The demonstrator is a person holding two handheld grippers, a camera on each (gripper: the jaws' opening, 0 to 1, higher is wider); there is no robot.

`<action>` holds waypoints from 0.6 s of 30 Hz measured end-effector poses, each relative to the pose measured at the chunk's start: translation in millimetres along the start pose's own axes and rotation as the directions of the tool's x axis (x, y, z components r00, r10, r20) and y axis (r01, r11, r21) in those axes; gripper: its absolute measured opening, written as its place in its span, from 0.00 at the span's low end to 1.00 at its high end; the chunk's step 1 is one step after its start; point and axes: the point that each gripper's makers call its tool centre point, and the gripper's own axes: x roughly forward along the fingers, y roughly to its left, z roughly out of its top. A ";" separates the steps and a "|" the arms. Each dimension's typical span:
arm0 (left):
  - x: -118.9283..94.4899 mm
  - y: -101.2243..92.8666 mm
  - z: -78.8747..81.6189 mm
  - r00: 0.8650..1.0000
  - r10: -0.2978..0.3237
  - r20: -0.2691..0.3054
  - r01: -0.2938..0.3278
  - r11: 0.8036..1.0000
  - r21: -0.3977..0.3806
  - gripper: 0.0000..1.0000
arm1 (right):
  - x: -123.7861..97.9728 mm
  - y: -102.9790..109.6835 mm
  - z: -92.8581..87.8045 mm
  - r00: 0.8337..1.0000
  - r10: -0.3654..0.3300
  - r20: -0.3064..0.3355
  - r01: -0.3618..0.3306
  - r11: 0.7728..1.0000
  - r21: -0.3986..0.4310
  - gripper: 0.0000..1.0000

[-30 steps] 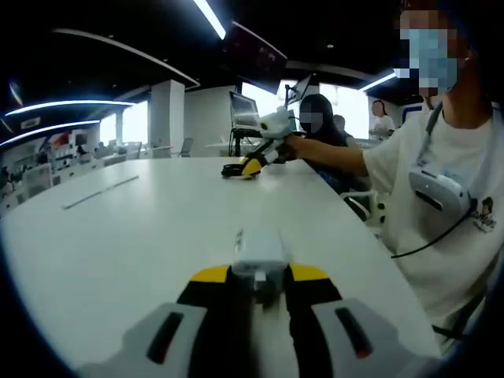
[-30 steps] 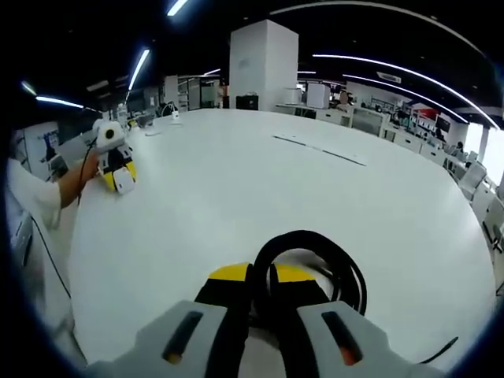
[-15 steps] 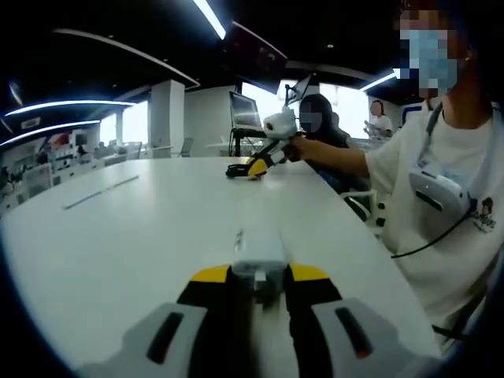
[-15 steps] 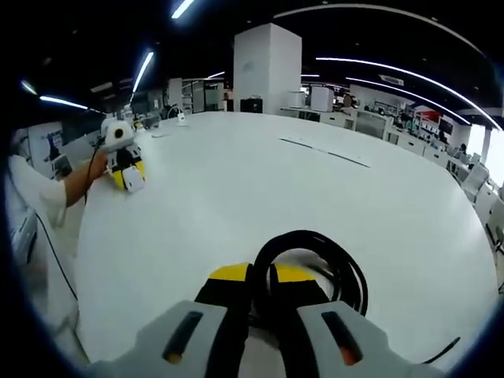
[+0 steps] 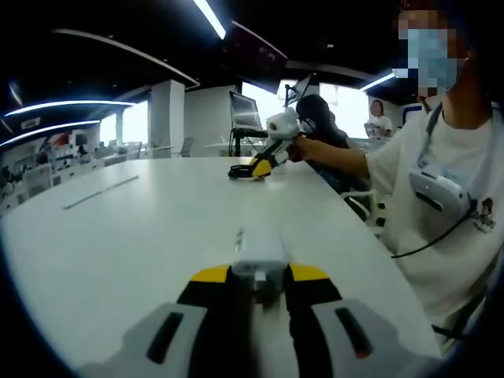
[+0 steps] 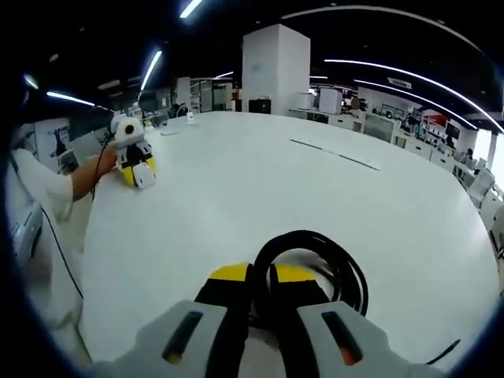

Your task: Plug the desk Type‑C cable into the charger adapter.

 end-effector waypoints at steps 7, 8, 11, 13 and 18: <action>0.9 -2.3 -0.1 1.000 0.001 0.000 -0.001 1.000 0.001 0.25 | -2.0 7.1 -2.0 1.000 0.030 -0.009 -0.030 0.999 -0.030 0.09; 0.8 -2.3 -0.1 1.000 0.001 0.000 -0.001 1.000 0.000 0.25 | -2.5 8.0 -2.4 0.999 0.034 -0.011 -0.034 0.999 -0.035 0.09; 0.5 -2.1 0.0 1.000 0.001 0.000 -0.001 1.000 0.000 0.25 | -3.6 11.6 -3.4 0.999 0.047 -0.016 -0.048 0.997 -0.054 0.09; 0.4 -2.0 -0.1 1.000 0.001 0.000 -0.001 1.000 0.001 0.25 | -4.4 14.4 -4.5 0.998 0.057 -0.022 -0.058 0.996 -0.068 0.09; 0.4 -2.5 -0.4 1.000 0.001 -0.001 -0.001 1.000 0.001 0.25 | -6.1 21.1 -7.8 0.996 0.079 -0.038 -0.082 0.992 -0.097 0.09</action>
